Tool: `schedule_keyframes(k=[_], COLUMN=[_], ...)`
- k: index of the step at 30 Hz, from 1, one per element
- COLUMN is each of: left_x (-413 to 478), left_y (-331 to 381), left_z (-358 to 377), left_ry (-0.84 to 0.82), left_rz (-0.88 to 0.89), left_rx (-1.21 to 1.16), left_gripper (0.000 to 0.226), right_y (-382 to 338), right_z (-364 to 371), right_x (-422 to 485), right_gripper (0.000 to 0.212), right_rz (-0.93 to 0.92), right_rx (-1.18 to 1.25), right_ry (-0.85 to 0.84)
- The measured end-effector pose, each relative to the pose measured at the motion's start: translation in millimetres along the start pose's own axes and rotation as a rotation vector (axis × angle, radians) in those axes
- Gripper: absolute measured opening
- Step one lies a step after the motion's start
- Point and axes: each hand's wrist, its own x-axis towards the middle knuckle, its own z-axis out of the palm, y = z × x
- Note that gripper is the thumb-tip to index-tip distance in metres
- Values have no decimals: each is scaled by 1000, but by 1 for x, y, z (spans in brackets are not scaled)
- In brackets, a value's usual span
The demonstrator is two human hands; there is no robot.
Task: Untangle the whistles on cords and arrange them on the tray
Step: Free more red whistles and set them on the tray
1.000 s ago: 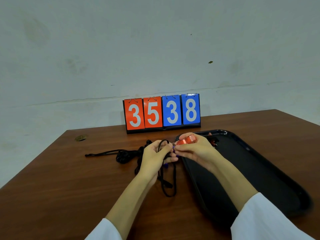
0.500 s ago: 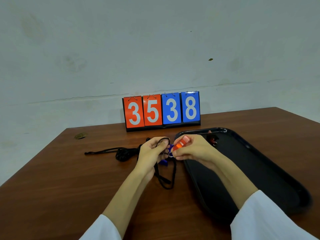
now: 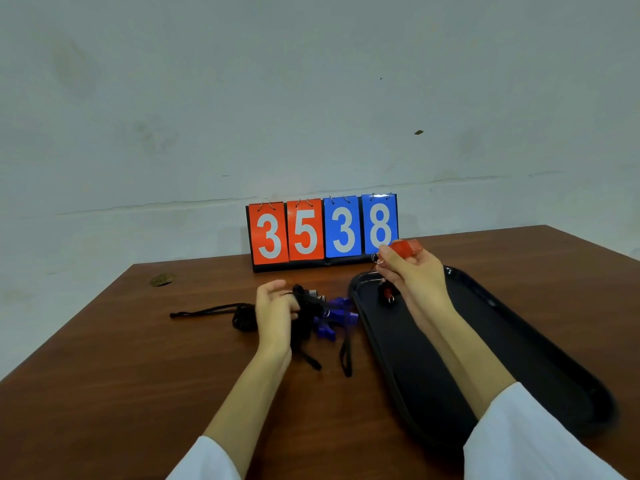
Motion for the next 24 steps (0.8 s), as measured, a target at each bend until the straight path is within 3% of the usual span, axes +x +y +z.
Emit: schedule_keyframes(k=[3, 6, 9, 13, 16, 18, 19, 21, 22, 24], left_x=[-15, -27, -32, -37, -32, -24, -21, -17, -15, -9], left_y=[10, 23, 30, 38, 43, 47, 50, 56, 59, 62], left_z=[8, 19, 35, 36, 23, 13, 9, 4, 4, 8], left_ry=[-235, -459, -597, -761, -921, -1018, -1031, -951, -858, -611], left_rz=[209, 329, 198, 27, -194, -246, -227, -117, -47, 92], left_rx=[157, 190, 142, -46, -234, -263, -216, -14, 122, 352], left_gripper=[63, 46, 36, 11, 28, 44, 44, 22, 12, 13], right_y=[-11, -26, -38, -51, -59, -63, -66, -68, -69, -69], right_z=[8, 21, 28, 27, 19, 13, 10, 4, 1, -3], right_x=[-2, -6, -6, -9, -12, -14, -14, -12, -11, -10], right_gripper=[32, 29, 50, 44, 36, 33, 30, 23, 22, 26], right_rz=[-66, -125, -156, -148, -110, -101, -103, -119, -128, -140], right_rx=[-126, -292, -402, -196, 13, 84, 102, 66, 17, -111], right_ry=[-65, -180, -205, -223, -226, -223, -208, -166, -151, -133])
